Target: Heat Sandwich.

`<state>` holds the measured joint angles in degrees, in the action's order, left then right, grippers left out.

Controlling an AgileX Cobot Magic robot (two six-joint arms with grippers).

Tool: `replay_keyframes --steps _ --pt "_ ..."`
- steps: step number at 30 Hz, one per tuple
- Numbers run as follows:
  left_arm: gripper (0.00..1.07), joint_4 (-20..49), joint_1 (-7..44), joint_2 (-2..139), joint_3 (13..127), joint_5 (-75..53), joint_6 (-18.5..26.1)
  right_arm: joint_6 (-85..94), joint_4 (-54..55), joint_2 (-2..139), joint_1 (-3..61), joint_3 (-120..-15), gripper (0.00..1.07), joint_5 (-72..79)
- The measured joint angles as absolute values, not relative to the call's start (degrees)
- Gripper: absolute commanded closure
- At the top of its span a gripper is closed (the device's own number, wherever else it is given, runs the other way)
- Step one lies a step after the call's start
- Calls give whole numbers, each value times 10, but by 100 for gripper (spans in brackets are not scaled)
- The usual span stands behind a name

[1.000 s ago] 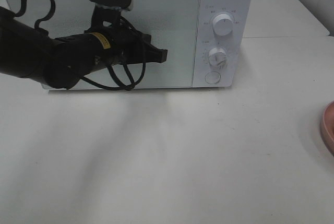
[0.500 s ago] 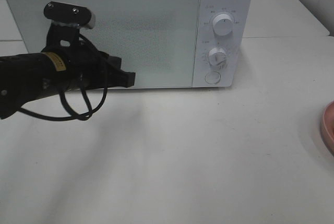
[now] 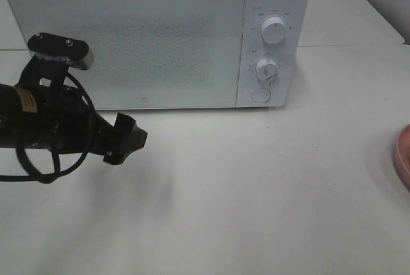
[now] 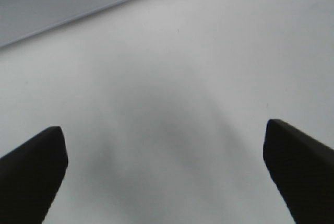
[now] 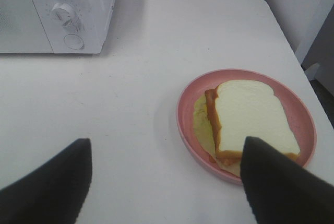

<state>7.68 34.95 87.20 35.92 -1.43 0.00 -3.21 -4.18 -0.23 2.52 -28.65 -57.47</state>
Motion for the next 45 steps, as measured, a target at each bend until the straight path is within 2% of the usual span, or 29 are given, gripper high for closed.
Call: replay_keyframes --steps 7,8,12,19,25,27,29,30,32,40,45 --pt "9 77 317 845 376 -144 0 -32 -42 -2 25 -286 31 -575" --pt "9 77 294 843 392 -198 0 -32 -42 -2 25 -286 31 -575" --pt "9 77 260 843 419 -275 0 -32 -42 -2 25 -286 31 -575" --pt "9 76 165 842 485 -473 4 -32 -42 -2 25 -286 31 -575" --pt "9 76 106 821 492 -542 21 -32 -42 -2 25 -286 31 -575" --pt "9 82 60 795 492 -564 23 -32 -42 -2 25 -286 31 -575" --pt "9 84 48 786 492 -570 23 -32 -42 -2 25 -286 31 -575" --pt "9 87 21 767 492 -591 25 -32 -42 -2 25 -286 31 -575" --pt "9 85 0 750 492 -612 25 -32 -42 -2 25 -286 31 -575" --pt "9 64 -20 662 488 -672 25 -32 -42 -2 25 -286 31 -575" --pt "9 60 -21 584 434 -669 25 -32 -42 -2 25 -286 31 -575"
